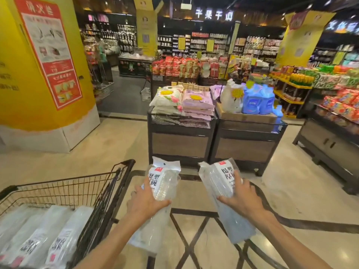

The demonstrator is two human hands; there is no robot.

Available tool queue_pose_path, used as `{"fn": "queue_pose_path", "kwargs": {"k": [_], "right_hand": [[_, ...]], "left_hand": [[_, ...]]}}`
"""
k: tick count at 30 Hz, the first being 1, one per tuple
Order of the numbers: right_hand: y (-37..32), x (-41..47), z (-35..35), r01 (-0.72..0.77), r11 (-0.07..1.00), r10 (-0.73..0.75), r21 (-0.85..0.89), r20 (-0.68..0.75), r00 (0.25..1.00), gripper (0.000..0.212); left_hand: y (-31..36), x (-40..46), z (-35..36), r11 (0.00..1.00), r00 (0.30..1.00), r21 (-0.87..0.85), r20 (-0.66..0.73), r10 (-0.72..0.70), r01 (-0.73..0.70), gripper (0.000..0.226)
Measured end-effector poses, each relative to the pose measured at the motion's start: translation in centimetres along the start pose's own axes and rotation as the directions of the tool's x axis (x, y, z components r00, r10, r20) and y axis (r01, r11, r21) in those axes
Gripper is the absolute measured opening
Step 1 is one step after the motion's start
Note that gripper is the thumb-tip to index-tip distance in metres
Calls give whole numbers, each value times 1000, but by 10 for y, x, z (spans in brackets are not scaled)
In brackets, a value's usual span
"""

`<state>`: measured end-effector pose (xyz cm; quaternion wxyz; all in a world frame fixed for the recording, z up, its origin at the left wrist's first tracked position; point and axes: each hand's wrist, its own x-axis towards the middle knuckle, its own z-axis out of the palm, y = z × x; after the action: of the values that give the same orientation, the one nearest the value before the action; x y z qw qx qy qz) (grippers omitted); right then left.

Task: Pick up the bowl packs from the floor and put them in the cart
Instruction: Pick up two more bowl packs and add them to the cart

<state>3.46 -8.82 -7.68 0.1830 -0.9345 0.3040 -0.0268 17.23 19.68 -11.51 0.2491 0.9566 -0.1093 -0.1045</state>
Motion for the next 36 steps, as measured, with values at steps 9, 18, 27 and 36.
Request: {"fn": "queue_pose_path", "kwargs": {"k": [9,18,27,36], "right_hand": [[-116,282,15,47,999,-47,-5,26,999,125],[-276,518,45,233,972,-229,-44,73,971,129],[-498,725,137,609,793,-587,-28,231,776,126],[-759,748,241,910,415,-838,10,394,378,128]], "left_hand": [[29,285,-34,993,999,-117,-39,-29,24,138],[5,494,-118,979,964,-113,-185,-190,171,136],[-114,655,-180,810,766,-295,-276,-581,507,138],[-242,643,-243,435,303,-555,-317,-899,709,137]]}}
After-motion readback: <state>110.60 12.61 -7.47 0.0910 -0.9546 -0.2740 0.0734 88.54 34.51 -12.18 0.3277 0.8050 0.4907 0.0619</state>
